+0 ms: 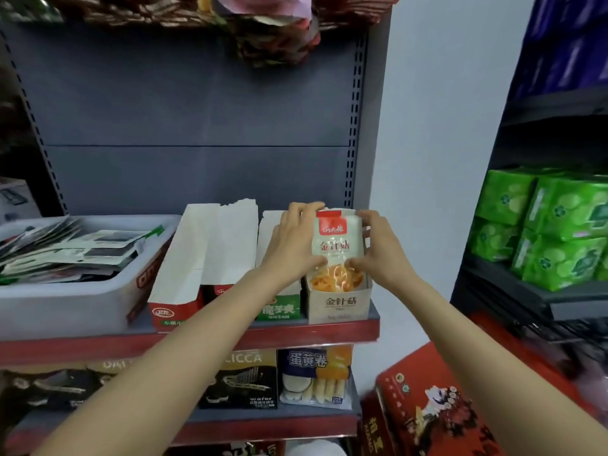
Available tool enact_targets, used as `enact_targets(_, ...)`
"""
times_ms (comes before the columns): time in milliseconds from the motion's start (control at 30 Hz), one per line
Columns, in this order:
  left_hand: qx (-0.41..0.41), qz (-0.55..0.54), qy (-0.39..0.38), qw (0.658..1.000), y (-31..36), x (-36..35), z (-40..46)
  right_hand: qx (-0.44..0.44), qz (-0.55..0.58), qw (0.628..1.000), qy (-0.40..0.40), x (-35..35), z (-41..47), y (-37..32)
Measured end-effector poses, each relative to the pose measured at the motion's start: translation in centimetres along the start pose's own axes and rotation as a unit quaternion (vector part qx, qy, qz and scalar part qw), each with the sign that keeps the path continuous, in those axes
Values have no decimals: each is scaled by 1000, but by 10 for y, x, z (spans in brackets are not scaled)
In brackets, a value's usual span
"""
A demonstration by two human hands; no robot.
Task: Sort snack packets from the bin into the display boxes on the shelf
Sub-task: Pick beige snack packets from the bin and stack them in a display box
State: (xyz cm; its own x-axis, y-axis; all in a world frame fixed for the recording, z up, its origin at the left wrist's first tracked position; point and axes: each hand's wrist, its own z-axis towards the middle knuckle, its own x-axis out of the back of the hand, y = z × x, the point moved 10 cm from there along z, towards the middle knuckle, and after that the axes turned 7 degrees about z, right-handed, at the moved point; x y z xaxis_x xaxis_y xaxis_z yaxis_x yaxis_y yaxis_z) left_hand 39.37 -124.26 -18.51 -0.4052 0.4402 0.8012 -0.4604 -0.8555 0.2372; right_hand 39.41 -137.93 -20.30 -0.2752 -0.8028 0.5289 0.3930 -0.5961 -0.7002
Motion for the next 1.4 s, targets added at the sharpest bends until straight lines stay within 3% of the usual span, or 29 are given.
enact_targets(100, -21, 90, -32, 995, 4, -8, -2, -11, -73, 997, -15, -3, -4, 5)
enact_targets(233, -32, 119, -43, 991, 5, -9, -1, 1, -171, 985, -27, -3, -7, -3)
enact_targets(400, -34, 70, 20, 997, -1, 21, -8, 90, -120, 988, 37, -7, -12, -44)
enact_targets(667, 30, 3, 114, 993, -97, 101, -57, 161, -7, 985, -55, -107, -6, -124)
enact_targets(800, 105, 51, 136, 984, -184, 143, -82, 176, 14, 979, -103, -179, 3, -167)
enact_targets(867, 141, 84, 114, 980, -228, 156, -92, 170, 4, 976, -138, -216, 8, -181)
enact_targets(967, 178, 127, 23, 976, -283, 159, -101, 143, -21, 970, -196, -266, 19, -191)
enact_targets(1133, 277, 216, -66, 934, -347, 176, -122, 158, -53, 948, -271, -322, 23, -222)
enact_targets(1267, 303, 124, -124, 937, -378, 173, -144, 166, -138, 925, -314, -366, 27, -242)
enact_targets(1333, 295, 61, -118, 946, -381, 168, -152, 160, -167, 919, -320, -379, 29, -244)
enact_targets(1400, 294, 78, -99, 948, -383, 168, -155, 173, -160, 924, -301, -379, 29, -251)
